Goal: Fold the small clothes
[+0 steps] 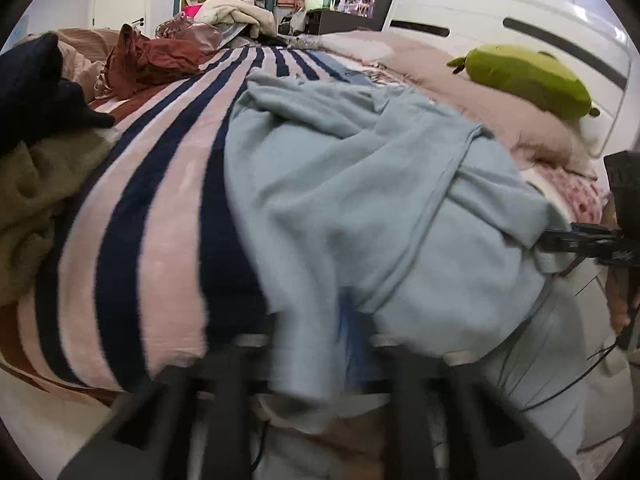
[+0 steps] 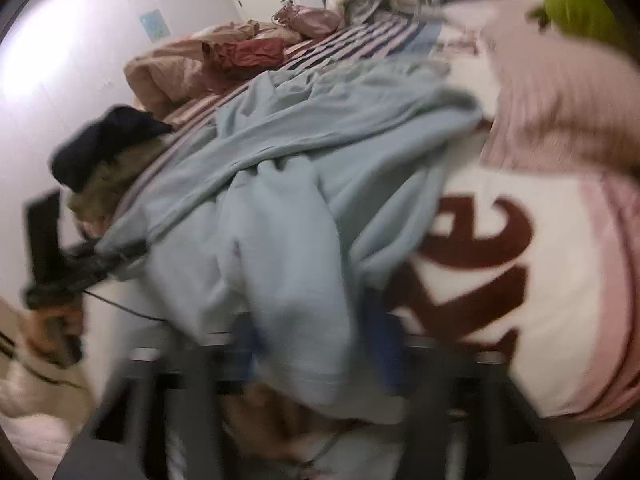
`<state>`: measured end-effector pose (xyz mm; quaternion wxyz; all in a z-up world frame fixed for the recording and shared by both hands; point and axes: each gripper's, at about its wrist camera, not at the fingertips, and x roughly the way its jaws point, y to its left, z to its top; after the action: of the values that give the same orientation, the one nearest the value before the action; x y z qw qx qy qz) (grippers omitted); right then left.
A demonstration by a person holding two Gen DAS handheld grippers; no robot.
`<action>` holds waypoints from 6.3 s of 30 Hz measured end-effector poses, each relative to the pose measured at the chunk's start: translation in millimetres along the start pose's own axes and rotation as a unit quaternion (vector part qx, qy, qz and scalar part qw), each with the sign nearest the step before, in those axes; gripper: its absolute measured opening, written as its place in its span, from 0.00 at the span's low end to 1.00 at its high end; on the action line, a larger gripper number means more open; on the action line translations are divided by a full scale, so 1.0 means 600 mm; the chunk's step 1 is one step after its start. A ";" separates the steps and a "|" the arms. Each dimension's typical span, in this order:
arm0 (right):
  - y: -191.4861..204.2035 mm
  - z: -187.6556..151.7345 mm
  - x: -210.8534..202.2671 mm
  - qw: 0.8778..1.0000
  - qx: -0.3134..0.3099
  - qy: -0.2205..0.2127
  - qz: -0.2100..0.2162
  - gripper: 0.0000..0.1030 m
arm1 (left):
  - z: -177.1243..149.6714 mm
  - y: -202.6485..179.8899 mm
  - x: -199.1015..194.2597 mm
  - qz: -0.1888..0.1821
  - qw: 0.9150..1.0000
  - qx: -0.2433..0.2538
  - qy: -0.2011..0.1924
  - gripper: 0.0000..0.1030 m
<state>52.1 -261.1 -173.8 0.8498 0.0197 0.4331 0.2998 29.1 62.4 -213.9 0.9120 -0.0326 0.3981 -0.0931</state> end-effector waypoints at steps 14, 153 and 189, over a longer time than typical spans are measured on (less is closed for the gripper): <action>0.018 0.030 -0.098 0.995 0.003 -0.071 0.068 0.07 | 0.028 0.002 -0.131 -0.083 0.992 -0.012 -0.088 0.10; -0.124 0.381 0.067 0.998 -0.039 0.022 -0.035 0.08 | 0.373 0.110 0.097 -0.171 0.984 0.023 0.045 0.17; -0.131 0.368 0.130 0.999 0.009 0.045 -0.016 0.54 | 0.400 0.114 0.217 -0.111 0.991 -0.057 0.046 0.08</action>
<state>290.9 -234.5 -115.7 0.8340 0.0068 0.4738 0.2825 301.6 100.7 -153.7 0.8733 -0.1238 0.4385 -0.1724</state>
